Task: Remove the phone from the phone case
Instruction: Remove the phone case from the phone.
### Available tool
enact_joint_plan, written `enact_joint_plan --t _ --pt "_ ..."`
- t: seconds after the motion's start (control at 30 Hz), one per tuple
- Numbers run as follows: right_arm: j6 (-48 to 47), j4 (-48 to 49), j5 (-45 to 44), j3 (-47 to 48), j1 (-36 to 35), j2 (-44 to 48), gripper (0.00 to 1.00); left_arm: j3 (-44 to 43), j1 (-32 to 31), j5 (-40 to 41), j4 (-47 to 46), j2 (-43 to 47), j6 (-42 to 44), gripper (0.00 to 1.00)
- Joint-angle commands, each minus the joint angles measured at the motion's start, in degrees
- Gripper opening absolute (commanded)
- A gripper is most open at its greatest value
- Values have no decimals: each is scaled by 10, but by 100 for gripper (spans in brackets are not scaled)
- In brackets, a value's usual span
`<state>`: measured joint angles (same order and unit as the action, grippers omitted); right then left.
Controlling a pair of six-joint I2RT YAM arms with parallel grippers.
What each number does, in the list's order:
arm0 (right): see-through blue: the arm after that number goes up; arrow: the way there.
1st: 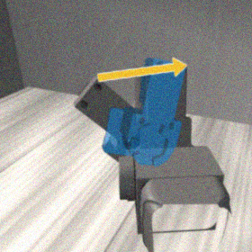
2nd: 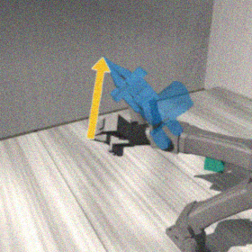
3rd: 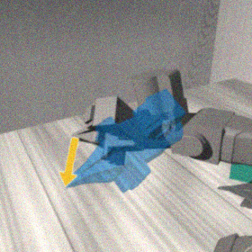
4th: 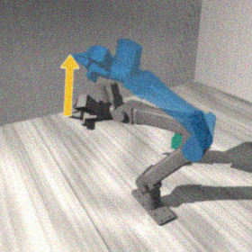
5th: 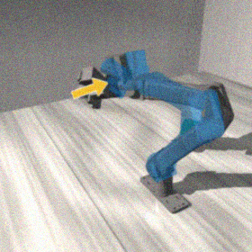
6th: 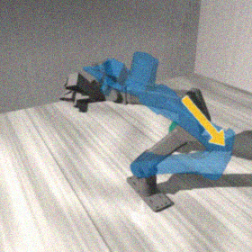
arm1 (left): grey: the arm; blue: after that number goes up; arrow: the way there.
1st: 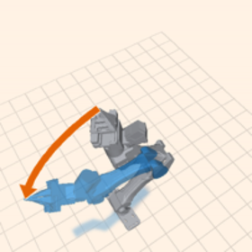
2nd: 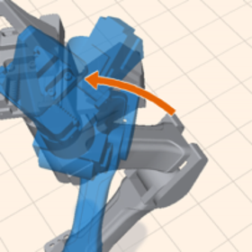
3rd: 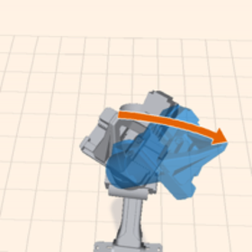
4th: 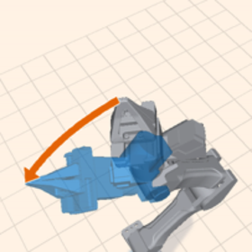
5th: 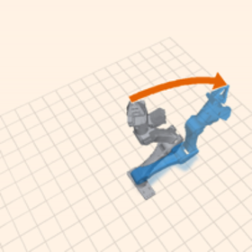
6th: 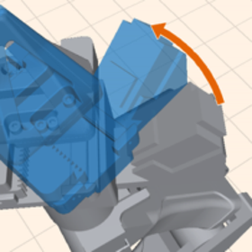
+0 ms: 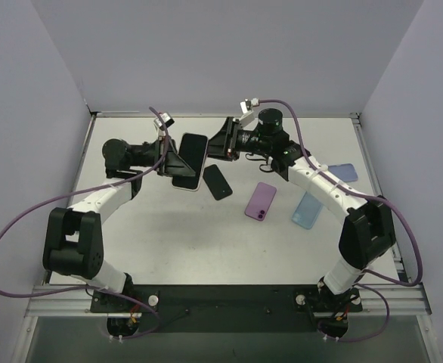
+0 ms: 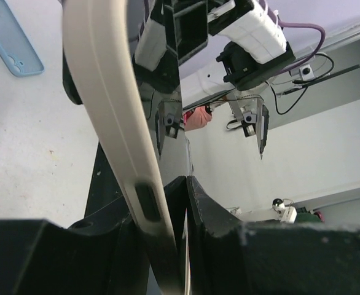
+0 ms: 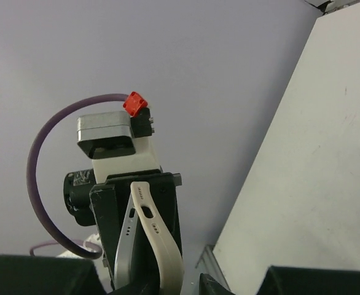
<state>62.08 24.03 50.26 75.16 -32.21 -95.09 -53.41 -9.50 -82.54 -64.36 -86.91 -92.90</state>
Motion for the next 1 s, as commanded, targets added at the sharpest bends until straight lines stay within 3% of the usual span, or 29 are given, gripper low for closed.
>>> enact_joint_plan --t 0.0,0.1,0.27,0.43,0.53,0.57,0.7,0.8,0.9,0.97 --pt "-178 -261 158 10 -95 -12 21 -65 -10 221 -248 -19 -27 0" --pt "-133 -201 143 1 -93 -15 0 -56 -9 223 -248 -17 -23 0" --pt "-109 -187 88 -15 -78 16 0 -35 -7 216 -188 -3 22 0" --pt "-131 -242 25 -23 -55 51 0 -13 -7 215 -137 1 54 0" --pt "-146 -299 -20 -19 -43 71 0 1 -5 215 -134 -3 57 18" --pt "-151 -324 -44 -14 -38 81 0 9 -4 215 -133 -4 60 35" --pt "-165 -369 -89 -4 -31 97 0 46 15 231 -109 3 77 47" --pt "-171 -402 -117 7 -29 102 0 91 39 248 -68 18 98 71" --pt "-205 -466 -155 44 -33 93 0 122 62 252 36 47 158 85" --pt "-255 -547 -196 74 -43 70 0 131 73 273 163 86 227 88"
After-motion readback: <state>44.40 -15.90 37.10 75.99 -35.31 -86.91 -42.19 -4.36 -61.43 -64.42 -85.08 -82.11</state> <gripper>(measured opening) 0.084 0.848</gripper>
